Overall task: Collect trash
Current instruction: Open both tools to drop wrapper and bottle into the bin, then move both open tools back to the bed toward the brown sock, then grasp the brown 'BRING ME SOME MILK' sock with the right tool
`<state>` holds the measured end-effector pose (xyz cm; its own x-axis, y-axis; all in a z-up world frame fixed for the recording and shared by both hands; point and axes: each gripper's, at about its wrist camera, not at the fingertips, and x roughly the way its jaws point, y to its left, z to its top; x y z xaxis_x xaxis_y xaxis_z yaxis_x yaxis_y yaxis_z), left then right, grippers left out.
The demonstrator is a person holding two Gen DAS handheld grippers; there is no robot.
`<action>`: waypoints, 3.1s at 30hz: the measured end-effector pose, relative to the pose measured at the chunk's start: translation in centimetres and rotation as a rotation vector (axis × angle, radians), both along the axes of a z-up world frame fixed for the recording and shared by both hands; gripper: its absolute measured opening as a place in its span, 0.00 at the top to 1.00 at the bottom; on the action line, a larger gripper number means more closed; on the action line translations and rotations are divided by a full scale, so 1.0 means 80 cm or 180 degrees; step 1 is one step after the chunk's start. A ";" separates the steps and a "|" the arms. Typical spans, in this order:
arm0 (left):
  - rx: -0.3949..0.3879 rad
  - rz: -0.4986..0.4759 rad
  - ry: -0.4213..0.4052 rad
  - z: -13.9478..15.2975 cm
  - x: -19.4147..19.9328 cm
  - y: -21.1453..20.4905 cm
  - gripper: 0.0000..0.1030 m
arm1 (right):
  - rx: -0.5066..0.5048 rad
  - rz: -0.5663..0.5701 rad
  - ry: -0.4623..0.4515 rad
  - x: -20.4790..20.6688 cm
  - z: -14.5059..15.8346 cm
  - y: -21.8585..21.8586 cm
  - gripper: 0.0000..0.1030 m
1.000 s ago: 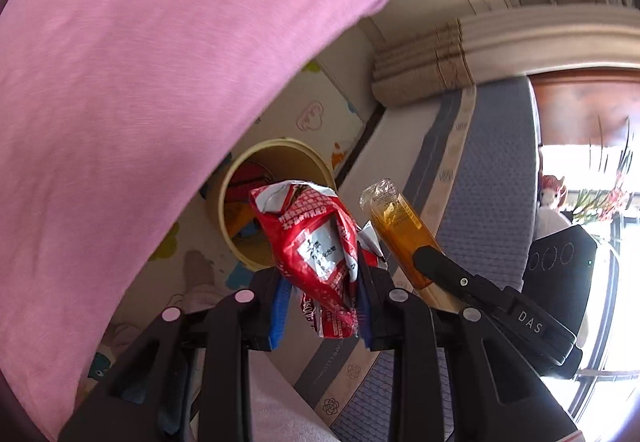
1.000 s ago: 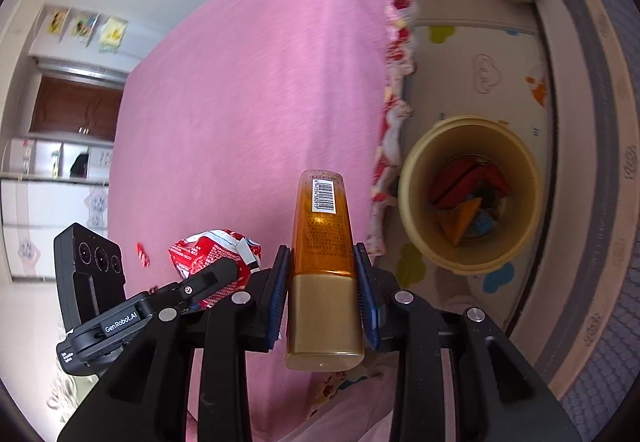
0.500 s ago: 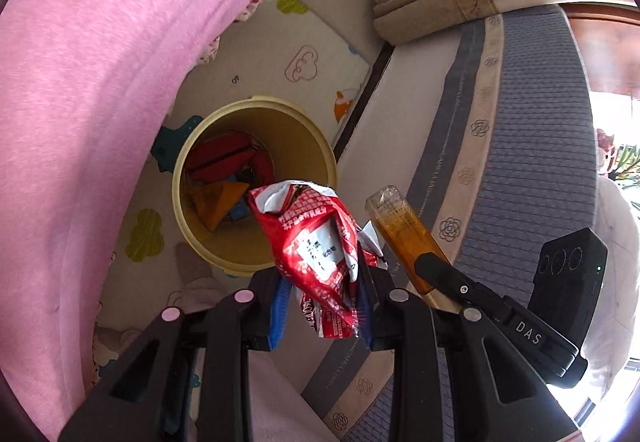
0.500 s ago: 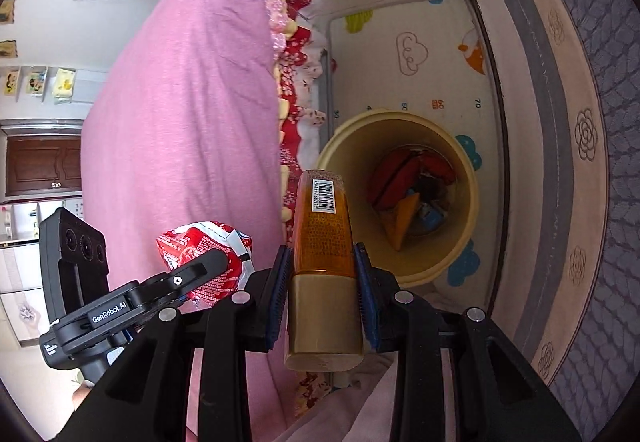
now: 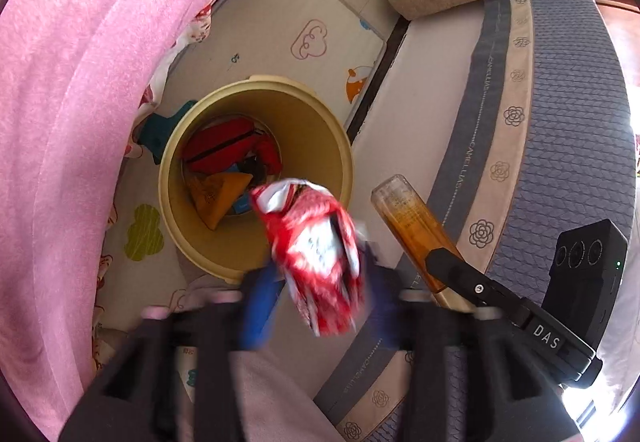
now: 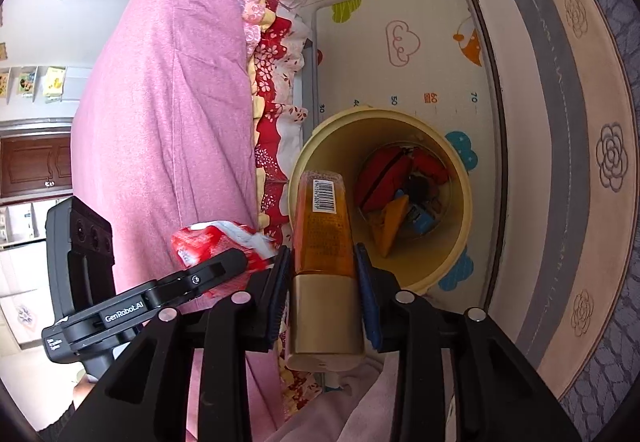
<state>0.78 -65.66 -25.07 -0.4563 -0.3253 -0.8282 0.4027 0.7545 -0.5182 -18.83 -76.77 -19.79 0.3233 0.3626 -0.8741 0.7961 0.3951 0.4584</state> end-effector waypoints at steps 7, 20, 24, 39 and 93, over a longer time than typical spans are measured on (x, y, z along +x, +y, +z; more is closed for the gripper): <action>0.0156 -0.0033 0.0063 -0.015 -0.004 0.008 0.23 | -0.0006 -0.0010 -0.0009 -0.005 0.003 -0.002 0.60; 0.0006 0.0239 -0.0043 0.027 0.012 0.049 0.23 | -0.0120 0.0084 -0.0038 0.017 0.042 0.010 0.60; -0.0110 0.0362 -0.0194 0.060 0.026 0.078 0.23 | -0.0159 0.0272 -0.0123 0.042 0.067 0.033 0.60; -0.0216 0.1501 -0.0503 0.152 0.052 0.380 0.23 | -0.0070 0.1483 -0.0572 0.183 0.144 0.291 0.60; 0.0297 0.4151 -0.0567 0.108 0.136 0.900 0.16 | 0.0268 0.3868 -0.0780 0.467 0.092 0.770 0.90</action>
<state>11.70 6.31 -16.45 0.2634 -0.3792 -0.8870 -0.5853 0.6681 -0.4594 18.50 -15.21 -12.41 -0.1097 0.5931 -0.7976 -0.1752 0.7783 0.6029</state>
